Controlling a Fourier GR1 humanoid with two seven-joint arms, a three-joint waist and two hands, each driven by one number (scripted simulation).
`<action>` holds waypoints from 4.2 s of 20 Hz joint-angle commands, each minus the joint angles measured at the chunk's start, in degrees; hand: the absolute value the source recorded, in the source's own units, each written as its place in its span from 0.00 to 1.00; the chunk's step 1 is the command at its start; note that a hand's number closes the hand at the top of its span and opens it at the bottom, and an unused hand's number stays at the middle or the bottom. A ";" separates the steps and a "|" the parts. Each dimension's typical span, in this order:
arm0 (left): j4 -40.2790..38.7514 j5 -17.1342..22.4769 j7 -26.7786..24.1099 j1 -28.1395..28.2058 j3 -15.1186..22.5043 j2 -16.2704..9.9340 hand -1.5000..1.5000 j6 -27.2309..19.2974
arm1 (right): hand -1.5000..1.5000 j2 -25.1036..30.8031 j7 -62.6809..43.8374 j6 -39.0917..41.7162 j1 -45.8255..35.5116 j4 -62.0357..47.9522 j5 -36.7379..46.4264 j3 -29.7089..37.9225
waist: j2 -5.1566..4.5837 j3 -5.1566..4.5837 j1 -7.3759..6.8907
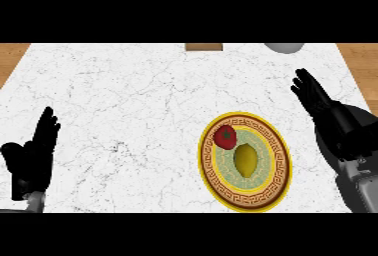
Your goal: Pick the lemon from the plate and place it in the pan
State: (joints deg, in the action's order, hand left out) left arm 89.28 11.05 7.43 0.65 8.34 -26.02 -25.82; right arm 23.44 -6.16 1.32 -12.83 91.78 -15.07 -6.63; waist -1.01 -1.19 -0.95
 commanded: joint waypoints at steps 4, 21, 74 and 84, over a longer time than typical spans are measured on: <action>2.80 3.57 0.88 -6.31 -0.74 1.62 0.50 4.82 | 1.00 -3.97 7.99 3.04 -5.33 -2.41 -4.12 3.78 | 0.87 1.26 0.46; 2.81 5.34 3.19 -9.22 0.33 6.02 0.50 8.05 | 0.00 13.84 15.38 -2.93 23.42 17.47 25.31 5.66 | 1.11 1.15 1.55; -0.13 -0.76 4.34 -11.01 -9.94 11.93 0.50 18.14 | 0.00 -8.89 -30.17 36.85 -7.75 1.27 65.87 -22.43 | 1.01 1.19 0.86; 0.58 -3.90 5.93 -12.79 -8.88 15.34 0.50 16.54 | 0.00 -13.87 -23.82 33.54 -11.76 -12.27 70.18 -20.40 | 0.90 1.20 0.67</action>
State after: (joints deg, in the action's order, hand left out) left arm 91.37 9.38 13.59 -9.88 -1.79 -13.09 -7.31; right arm 11.59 -33.73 37.21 -20.50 87.79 53.60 -28.49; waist -0.01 0.00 -0.16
